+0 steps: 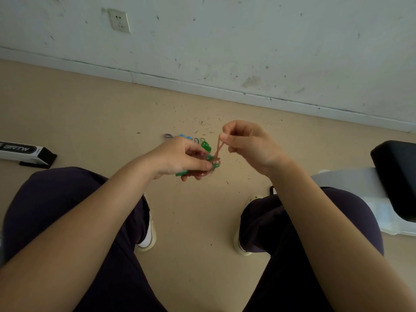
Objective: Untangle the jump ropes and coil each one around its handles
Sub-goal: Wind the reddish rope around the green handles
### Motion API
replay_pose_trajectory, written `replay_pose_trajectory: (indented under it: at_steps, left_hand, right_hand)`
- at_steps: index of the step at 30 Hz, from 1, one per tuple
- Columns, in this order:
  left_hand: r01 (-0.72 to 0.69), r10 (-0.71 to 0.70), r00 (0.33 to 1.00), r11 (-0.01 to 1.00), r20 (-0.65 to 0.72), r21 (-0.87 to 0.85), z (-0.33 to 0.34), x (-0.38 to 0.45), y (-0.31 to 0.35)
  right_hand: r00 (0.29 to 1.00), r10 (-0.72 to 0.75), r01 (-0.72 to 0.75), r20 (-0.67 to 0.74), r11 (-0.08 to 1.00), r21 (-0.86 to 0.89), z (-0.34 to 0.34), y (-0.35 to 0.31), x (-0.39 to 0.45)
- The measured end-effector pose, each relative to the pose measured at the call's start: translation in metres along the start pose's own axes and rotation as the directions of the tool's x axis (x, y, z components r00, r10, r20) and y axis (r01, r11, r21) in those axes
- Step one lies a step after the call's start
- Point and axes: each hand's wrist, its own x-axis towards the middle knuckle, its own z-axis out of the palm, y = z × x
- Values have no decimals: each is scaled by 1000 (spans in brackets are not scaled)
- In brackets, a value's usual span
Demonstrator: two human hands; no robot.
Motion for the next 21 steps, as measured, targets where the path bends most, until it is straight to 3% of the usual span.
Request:
replay_pose_trajectory:
  at_steps: [5,13,16,21]
  left_hand:
    - [-19,15,999,994,-36,-103,1,-1,4]
    - [-29,16,996,988,-83,-155,7,1,5]
    - [-30,19,998,984,-62,-176,10,0,6]
    - [57,-61,998,987,-19,-147,1,0,8]
  right_hand:
    - [992,-48,62,-118,991,117,-2,3,4]
    - [983,24,-9,-179,996,86,10,11,7]
    - [986,1,-4,-164,1000,-15,14,10,6]
    - [956,-99,36,-276,974,-225,12,6,6]
